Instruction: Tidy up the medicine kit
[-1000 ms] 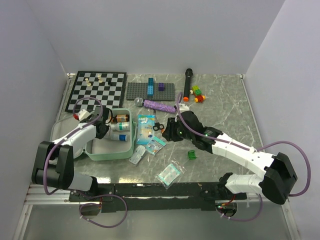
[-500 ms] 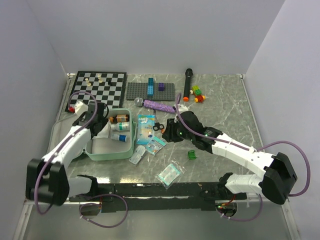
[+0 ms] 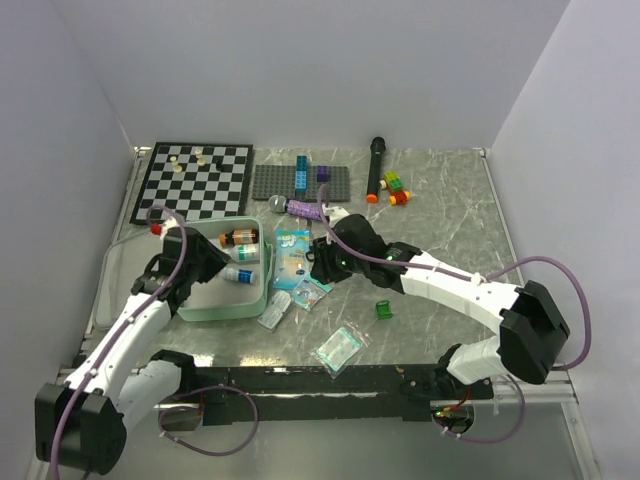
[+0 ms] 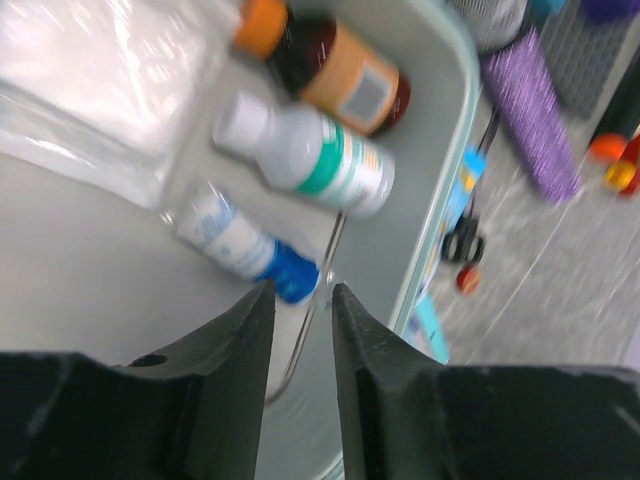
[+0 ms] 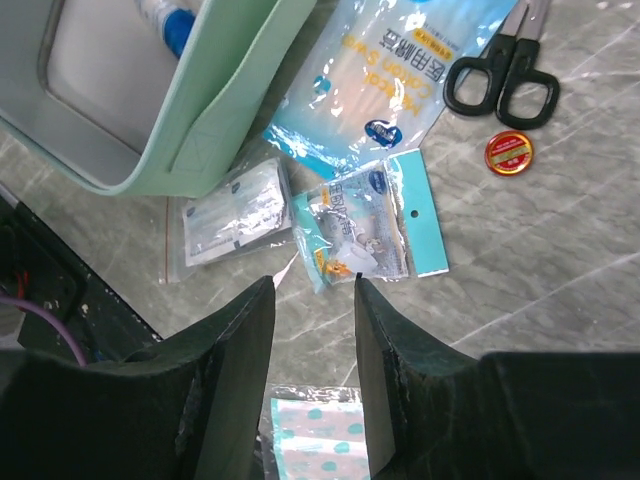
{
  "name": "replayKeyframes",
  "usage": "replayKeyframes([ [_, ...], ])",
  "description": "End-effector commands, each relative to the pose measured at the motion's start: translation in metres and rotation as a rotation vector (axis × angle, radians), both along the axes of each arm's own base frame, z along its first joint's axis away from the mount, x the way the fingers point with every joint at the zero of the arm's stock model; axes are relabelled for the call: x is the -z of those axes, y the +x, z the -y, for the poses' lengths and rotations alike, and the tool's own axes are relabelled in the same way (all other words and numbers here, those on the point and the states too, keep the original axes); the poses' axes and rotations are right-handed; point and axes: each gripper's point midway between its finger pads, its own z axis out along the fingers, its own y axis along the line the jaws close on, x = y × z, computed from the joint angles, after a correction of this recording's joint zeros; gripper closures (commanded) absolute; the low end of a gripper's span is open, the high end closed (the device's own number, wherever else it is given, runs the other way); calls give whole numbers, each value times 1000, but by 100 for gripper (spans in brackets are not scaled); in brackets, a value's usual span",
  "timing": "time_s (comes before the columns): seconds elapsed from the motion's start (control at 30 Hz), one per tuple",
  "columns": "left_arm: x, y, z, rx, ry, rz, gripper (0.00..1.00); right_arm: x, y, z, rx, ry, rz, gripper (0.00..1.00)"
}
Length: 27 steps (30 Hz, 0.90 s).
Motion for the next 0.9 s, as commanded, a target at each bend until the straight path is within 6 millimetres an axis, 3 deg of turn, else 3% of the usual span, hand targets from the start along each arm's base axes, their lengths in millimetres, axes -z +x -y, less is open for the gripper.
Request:
replayKeyframes([
  [0.0,5,-8,40,205,-33,-2,67,-10,1,-10,-42,10,11,55],
  [0.13,20,-13,52,242,9,-60,76,-2,0,-5,-29,-19,-3,56],
  [0.3,37,-24,53,270,40,-139,98,3,-6,4,-14,-21,-10,56],
  [0.67,71,-32,51,301,97,-279,99,9,-14,26,23,-31,32,57],
  [0.77,81,-26,54,303,104,-300,99,10,-13,32,47,-43,40,57],
  [0.87,90,-16,52,268,120,-310,99,-4,-14,33,54,15,83,57],
])
